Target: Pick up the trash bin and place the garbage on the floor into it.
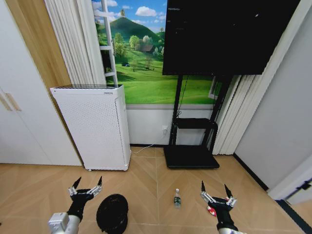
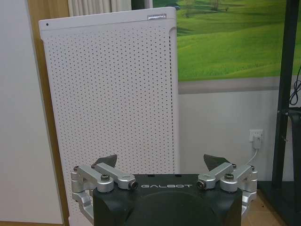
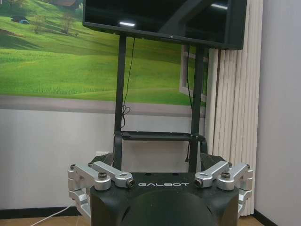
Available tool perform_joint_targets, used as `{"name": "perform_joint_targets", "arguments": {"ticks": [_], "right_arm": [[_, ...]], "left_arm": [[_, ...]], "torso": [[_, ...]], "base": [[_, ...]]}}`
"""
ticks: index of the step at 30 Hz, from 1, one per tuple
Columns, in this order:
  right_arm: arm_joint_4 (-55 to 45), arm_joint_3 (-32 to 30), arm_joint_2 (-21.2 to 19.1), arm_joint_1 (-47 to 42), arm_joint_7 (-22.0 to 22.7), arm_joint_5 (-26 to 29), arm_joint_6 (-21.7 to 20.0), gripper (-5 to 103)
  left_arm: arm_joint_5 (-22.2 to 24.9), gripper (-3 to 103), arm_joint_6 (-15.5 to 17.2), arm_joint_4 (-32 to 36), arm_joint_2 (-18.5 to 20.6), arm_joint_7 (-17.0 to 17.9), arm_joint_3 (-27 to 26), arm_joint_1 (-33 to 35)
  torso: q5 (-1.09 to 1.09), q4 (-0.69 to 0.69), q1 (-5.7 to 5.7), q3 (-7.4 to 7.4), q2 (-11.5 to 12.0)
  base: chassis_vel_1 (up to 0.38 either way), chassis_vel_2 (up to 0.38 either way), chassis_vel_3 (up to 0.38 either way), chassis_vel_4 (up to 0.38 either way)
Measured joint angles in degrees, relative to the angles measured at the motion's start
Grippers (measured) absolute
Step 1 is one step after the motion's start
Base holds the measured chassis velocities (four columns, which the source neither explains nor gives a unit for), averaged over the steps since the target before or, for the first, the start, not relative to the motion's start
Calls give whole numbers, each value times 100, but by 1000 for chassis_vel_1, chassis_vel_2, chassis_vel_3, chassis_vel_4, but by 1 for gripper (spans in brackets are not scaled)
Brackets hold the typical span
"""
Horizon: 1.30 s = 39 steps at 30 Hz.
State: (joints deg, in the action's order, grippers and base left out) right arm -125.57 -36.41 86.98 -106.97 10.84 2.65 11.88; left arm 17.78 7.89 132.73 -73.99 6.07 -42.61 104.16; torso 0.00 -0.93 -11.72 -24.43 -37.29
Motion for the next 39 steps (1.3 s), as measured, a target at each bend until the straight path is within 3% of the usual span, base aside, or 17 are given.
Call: {"name": "perform_joint_targets", "arguments": {"ticks": [39], "right_arm": [[213, 50, 54, 84, 7, -81, 56, 100]], "left_arm": [[36, 100, 10, -85, 16, -34, 2, -23]], "torso": [[0, 0, 404, 641, 1044]], "base": [[0, 0, 0, 0]]}}
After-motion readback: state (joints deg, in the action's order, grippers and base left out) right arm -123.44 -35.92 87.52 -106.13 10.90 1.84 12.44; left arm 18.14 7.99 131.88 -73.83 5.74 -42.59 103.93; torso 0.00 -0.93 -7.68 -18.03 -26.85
